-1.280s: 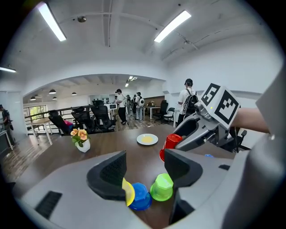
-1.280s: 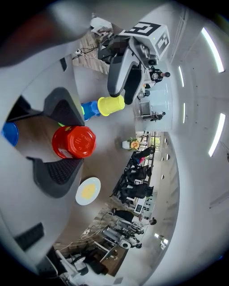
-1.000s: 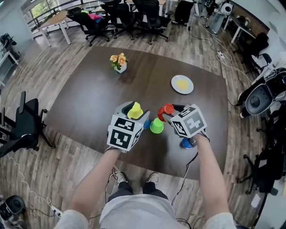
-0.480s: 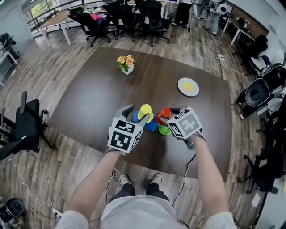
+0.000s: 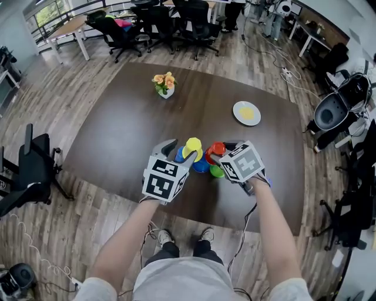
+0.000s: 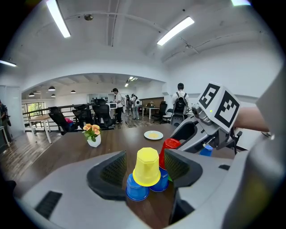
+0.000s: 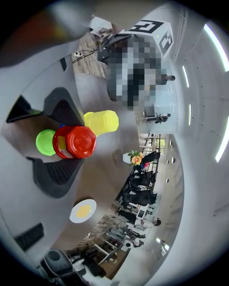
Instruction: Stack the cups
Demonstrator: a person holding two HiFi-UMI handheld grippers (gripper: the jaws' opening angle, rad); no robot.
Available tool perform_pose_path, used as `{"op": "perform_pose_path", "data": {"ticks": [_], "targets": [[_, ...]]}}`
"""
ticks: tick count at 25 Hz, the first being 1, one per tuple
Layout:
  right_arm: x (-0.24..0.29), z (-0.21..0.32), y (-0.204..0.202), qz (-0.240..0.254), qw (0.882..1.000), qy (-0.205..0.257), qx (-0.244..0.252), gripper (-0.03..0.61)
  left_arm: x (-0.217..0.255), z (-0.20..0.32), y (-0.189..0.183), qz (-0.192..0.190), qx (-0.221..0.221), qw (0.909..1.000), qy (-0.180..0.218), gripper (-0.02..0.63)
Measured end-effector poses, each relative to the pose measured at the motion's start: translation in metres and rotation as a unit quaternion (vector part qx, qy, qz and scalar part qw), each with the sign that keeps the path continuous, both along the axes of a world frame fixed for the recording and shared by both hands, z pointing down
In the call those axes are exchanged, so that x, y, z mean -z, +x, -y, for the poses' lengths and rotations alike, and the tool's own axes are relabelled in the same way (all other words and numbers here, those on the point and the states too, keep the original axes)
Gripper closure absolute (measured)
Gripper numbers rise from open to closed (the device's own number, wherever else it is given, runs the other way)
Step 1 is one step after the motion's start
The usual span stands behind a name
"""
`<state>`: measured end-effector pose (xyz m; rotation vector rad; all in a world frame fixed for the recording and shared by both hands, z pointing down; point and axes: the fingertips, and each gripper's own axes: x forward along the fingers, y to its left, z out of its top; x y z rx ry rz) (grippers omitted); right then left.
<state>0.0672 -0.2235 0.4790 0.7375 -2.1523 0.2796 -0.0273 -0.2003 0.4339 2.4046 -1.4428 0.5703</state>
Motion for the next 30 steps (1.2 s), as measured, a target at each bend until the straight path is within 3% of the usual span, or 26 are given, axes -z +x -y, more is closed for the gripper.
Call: {"op": "perform_pose_path", "data": {"ticks": [15, 22, 30], "targets": [[0.006, -0.007, 0.003, 0.019, 0.999, 0.002, -0.035, 0.350, 0.009, -0.002, -0.001, -0.010, -0.018, 0.9997, 0.011, 0.350], [0.026, -0.025, 0.023, 0.055, 0.992, 0.029, -0.106, 0.350, 0.021, -0.007, 0.015, -0.014, -0.065, 0.9975, 0.025, 0.350], [0.034, -0.061, 0.085, 0.076, 0.972, 0.057, -0.214, 0.350, 0.025, -0.023, 0.069, -0.021, -0.131, 0.9908, 0.029, 0.350]]}}
